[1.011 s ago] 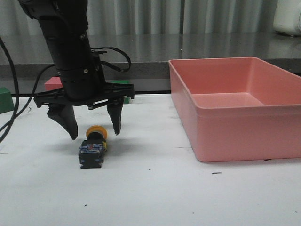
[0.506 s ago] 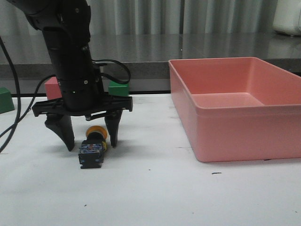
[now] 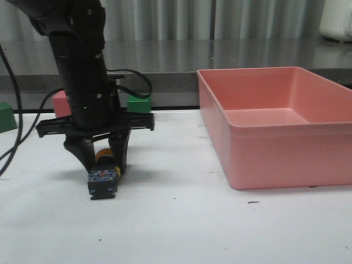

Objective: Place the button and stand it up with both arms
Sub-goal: 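Lower the left gripper over the button and grasp it by its body, then lift the button and rotate it so the yellow cap faces up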

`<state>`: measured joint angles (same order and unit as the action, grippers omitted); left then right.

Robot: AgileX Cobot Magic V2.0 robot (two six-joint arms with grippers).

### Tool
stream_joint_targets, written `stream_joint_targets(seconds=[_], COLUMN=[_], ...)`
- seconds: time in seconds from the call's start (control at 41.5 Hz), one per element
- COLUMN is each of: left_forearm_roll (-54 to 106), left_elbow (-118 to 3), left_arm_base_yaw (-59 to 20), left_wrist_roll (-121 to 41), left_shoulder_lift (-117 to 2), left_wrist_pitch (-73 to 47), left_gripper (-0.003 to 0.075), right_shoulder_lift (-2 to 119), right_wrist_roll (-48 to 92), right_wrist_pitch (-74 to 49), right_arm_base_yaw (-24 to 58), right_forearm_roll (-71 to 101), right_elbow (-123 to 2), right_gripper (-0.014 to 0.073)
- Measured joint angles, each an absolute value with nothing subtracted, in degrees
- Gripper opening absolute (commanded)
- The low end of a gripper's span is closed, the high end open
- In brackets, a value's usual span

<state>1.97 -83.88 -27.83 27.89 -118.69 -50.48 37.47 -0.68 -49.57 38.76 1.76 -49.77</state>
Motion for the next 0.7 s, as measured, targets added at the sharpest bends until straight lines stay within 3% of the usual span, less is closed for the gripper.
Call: stream_joint_targets(seconds=[0.698], left_forearm_roll=[-0.4], left_elbow=[-91.2], left_arm_base_yaw=[-27.0], left_wrist_roll=[15.5], left_shoulder_lift=[-114.8], left_wrist_pitch=[-58.8], left_gripper=[0.0199], right_shoulder_lift=[37.5], right_wrist_roll=[-0.7], right_wrist_pitch=[-49.6], right_arm_base_yaw=[38.8], right_forearm_roll=[1.8], right_elbow=[-49.8], right_gripper=[0.0468])
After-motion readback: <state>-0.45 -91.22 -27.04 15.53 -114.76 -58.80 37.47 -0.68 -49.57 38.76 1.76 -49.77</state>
